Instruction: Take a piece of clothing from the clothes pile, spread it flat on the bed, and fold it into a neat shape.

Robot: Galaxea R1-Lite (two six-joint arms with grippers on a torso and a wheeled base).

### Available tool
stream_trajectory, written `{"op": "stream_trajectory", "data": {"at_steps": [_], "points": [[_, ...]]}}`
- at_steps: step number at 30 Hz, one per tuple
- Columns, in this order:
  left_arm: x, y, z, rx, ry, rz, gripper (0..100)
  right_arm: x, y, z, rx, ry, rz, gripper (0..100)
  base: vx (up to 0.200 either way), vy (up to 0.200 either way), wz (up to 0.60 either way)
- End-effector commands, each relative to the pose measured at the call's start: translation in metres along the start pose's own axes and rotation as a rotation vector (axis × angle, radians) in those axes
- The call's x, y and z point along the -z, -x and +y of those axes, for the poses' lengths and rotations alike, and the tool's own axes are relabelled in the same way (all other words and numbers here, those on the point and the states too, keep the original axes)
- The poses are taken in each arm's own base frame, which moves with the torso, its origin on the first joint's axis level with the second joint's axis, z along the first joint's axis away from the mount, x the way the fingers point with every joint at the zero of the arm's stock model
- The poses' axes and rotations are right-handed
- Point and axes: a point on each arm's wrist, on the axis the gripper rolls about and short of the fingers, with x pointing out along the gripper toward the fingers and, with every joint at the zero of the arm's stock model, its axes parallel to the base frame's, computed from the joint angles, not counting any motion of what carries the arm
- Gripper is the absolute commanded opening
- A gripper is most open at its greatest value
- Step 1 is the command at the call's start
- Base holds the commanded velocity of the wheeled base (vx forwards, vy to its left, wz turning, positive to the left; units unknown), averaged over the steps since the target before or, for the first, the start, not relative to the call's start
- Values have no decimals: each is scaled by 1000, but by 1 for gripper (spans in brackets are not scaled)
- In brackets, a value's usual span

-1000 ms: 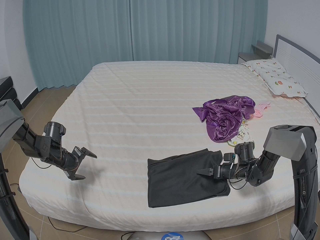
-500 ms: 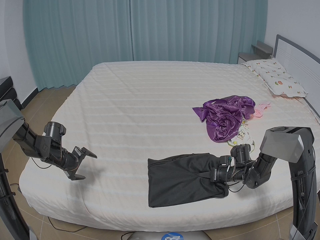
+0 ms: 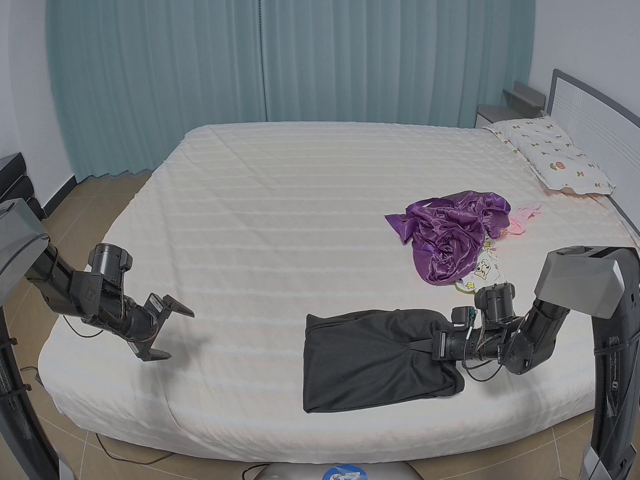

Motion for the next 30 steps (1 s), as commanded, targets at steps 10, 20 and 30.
{"op": "stream_trajectory", "data": {"at_steps": [10,20,30], "points": [[-1,0,0,2,1,-1,100,-6,4,0,2,4,-21,0,0,0,0],[-3,-2,-3,1,4,-2,100,-8,5,-1,3,5,-29,0,0,-20,0],[-2,-2,-2,-2,4,-1,100,-7,9,0,4,4,-27,0,0,-200,0]]}}
